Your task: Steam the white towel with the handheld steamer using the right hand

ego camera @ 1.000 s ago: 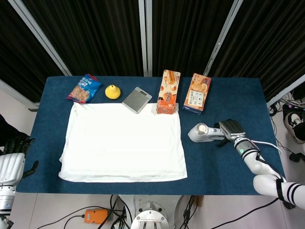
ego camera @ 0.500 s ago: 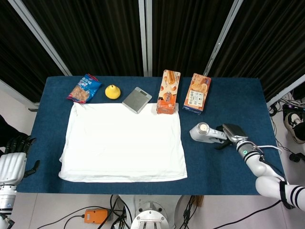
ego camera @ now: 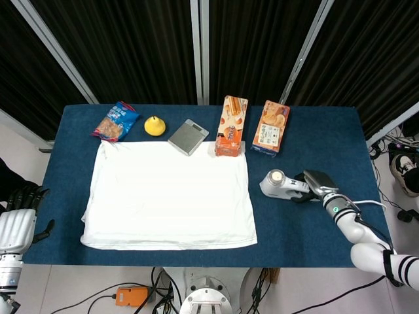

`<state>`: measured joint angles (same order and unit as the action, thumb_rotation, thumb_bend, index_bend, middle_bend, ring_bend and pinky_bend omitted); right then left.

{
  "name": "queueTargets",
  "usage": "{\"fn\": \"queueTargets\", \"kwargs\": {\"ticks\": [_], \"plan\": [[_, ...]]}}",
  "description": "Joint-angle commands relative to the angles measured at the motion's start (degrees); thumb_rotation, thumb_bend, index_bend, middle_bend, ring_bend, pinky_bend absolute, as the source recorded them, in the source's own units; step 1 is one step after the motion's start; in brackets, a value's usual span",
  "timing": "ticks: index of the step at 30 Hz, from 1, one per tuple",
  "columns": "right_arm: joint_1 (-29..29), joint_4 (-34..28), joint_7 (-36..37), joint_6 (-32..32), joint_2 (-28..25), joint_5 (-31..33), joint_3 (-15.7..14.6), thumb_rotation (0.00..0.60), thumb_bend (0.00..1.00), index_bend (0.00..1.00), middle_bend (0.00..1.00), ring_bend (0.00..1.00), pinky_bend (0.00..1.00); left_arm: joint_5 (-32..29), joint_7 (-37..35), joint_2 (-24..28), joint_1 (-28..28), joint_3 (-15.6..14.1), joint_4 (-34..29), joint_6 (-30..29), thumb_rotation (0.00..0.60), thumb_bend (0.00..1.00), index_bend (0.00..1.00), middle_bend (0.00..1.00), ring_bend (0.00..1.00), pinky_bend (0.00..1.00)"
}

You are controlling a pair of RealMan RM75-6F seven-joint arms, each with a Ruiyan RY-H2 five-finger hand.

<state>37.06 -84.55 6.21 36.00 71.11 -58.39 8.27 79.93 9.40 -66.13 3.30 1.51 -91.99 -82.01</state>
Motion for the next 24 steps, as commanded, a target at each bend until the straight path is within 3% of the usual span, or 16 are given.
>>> {"fn": "queueTargets", "kwargs": {"ticks": [1,7,16,24], "plan": [[-0.6,1.0,2.4,1.3,0.8,-3.7,0.4,0.6,0.44,0.85,0.79,0.81,0.66,-0.1,0.0,0.1,0.0,0.0,-0.1,0.0,0.6,0.27,0.14,0.11,0.01,0.0],[-0.5,1.8,7.6,1.7,0.9,-11.5,0.5,0.6,0.53,0.89,0.8,0.82,0.68,-0.3,0.3,0.0,0.0,0.0,-0.1,0.1,0.6,0.27,0.14,0.11,0.01,0.0],[2.1,0.2,16.6,7.7,-1.2,-28.3,0.3,0.6,0.55,0.91,0.81,0.83,0.69,-0.3,0.4,0.2,-0.1,0.2,-0.2,-0.3,0.6,0.27,0.14,0.11,0.01,0.0],[8.6,-1.0,19.3,4.3,0.5,-31.1,0.7,0.6,0.55,0.91,0.81,0.83,0.7,-0.5,0.1,0.4,-0.7,0.1,-0.2,-0.9,0.6,0.27,0.14,0.11,0.01,0.0]]}}
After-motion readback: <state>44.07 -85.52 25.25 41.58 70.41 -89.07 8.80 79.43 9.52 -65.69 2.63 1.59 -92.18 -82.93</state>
